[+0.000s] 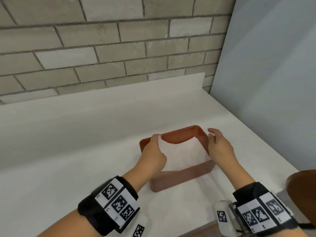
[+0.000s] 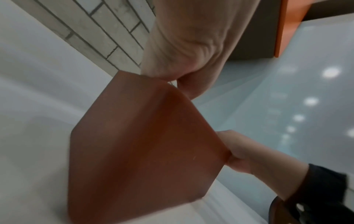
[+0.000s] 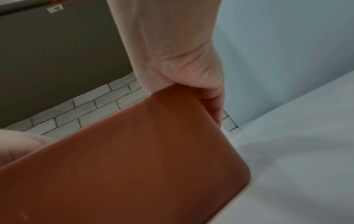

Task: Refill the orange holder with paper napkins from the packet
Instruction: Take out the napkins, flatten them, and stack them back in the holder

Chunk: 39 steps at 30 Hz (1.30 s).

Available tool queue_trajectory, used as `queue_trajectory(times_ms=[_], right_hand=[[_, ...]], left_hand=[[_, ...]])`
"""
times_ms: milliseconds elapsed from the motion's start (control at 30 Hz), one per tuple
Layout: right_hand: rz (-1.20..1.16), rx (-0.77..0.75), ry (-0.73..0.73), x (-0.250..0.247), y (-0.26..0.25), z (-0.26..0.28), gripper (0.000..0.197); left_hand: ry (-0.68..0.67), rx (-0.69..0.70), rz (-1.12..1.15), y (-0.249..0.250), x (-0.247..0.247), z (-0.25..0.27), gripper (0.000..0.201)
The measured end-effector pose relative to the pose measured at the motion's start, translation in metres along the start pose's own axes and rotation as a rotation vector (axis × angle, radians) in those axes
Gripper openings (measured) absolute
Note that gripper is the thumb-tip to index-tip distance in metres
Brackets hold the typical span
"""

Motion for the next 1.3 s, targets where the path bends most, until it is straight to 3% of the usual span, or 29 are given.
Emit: queue_trajectory(times_ms=[133,200,267,333,367,500,700,800,933,1033,1133,1200,1300], right_hand=[[0.058,-0.077,0.068,-0.003,-0.003,0.002,0.039],[0.135,-0.265,0.185,-0.007,-0.013,0.009,0.036],[0.191,-0.554,0.262,-0.008,-0.033,0.022,0.028],[0.249,-0.743,0.182,-0.002,-0.047,0.030,0.021],[0.298,-0.758,0.087,0.004,-0.052,0.031,0.018],[0.610,-0.611,-0.252,0.035,-0.057,0.019,0.021],[0.947,-0.467,-0.470,0.071,-0.054,-0.001,0.050],[1.068,-0.471,-0.462,0.077,-0.046,0.000,0.066],[1.063,-0.478,-0.388,0.072,-0.045,-0.002,0.074],[1.046,-0.475,-0.366,0.069,-0.049,-0.001,0.072],[0.989,-0.442,-0.400,0.069,-0.050,-0.002,0.056],[0.981,-0.448,-0.417,0.069,-0.049,-0.003,0.047],[0.995,-0.453,-0.448,0.069,-0.047,-0.002,0.057]], left_hand=[[-0.091,-0.001,-0.167,0.000,0.009,0.001,0.069],[-0.137,0.032,-0.304,0.001,0.013,0.001,0.071],[-0.147,0.085,-0.393,0.003,0.014,-0.002,0.073],[-0.123,0.172,-0.511,0.007,0.012,-0.004,0.072],[-0.100,0.225,-0.581,0.009,0.011,-0.005,0.068],[-0.094,0.378,-0.765,0.019,0.005,-0.007,0.044],[-0.538,0.256,-0.924,0.000,0.022,-0.012,0.050],[-0.574,0.232,-0.993,-0.008,0.027,-0.014,0.050],[-0.621,0.138,-0.980,-0.013,0.029,-0.019,0.071],[-0.672,0.069,-0.964,-0.013,0.028,-0.022,0.077],[-0.734,0.031,-0.885,-0.014,0.027,-0.023,0.082],[-0.719,0.035,-0.816,-0.013,0.026,-0.026,0.078],[-0.620,0.093,-0.854,-0.011,0.029,-0.030,0.064]])
Point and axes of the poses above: each hand's wrist, its own z-axis away from the middle knuckle, its own x-axis out of the palm, y = z × x, the point moved 6 cm from there along -z, towards the middle knuckle, and after that the axes turned 12 degrees about x, right-handed, at the moved point
